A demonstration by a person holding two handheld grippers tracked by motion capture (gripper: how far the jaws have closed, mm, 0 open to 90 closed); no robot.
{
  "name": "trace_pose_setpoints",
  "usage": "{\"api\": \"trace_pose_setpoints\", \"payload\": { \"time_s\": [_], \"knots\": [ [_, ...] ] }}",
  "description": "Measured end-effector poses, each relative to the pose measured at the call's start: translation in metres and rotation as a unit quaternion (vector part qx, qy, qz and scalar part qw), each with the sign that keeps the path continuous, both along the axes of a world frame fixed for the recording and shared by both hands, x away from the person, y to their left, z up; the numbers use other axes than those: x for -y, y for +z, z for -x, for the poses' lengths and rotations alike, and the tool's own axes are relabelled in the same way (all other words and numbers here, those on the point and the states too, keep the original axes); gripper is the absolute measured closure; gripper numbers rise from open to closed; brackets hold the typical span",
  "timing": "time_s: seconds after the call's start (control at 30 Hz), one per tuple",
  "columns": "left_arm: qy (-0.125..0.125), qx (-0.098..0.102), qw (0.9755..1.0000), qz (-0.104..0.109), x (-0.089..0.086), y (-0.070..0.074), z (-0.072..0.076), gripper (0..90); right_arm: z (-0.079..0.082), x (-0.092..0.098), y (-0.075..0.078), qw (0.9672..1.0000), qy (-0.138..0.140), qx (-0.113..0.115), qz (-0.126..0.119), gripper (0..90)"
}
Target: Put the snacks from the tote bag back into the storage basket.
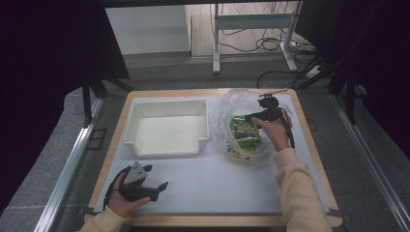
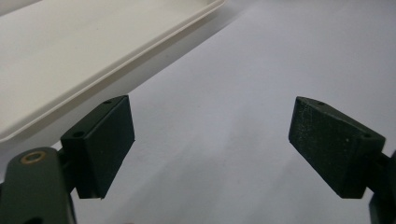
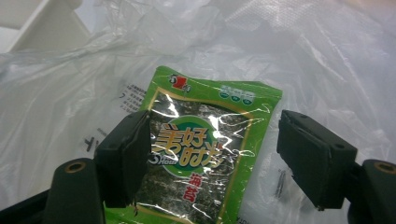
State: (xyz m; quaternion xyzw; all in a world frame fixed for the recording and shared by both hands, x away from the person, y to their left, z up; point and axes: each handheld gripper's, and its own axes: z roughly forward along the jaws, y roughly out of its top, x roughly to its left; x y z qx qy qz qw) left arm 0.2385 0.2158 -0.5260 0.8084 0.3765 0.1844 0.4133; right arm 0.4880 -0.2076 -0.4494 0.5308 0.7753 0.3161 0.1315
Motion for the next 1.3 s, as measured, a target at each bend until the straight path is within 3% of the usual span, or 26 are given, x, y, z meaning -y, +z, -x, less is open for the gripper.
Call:
{"api": "trace_pose_setpoints", "payload": {
  "time_s": [0.7, 0.97, 1.3],
  "knots": [
    [-0.001, 0.0, 1.0, 0.0, 0.0, 0.0, 0.0, 14.4, -0.013, -0.001, -0.016, 0.9989, -0.023, -0.021, 0.036, 37.8],
    [-0.001, 0.0, 1.0, 0.001, 0.0, 0.0, 0.0, 14.4, -0.017, 0.001, -0.022, 0.998, -0.028, -0.037, 0.042, 48.8],
    [-0.001, 0.001, 1.0, 0.001, -0.001, 0.001, 0.0, 14.4, -0.02, -0.001, -0.031, 0.9957, -0.033, -0.065, 0.056, 56.4]
  ]
}}
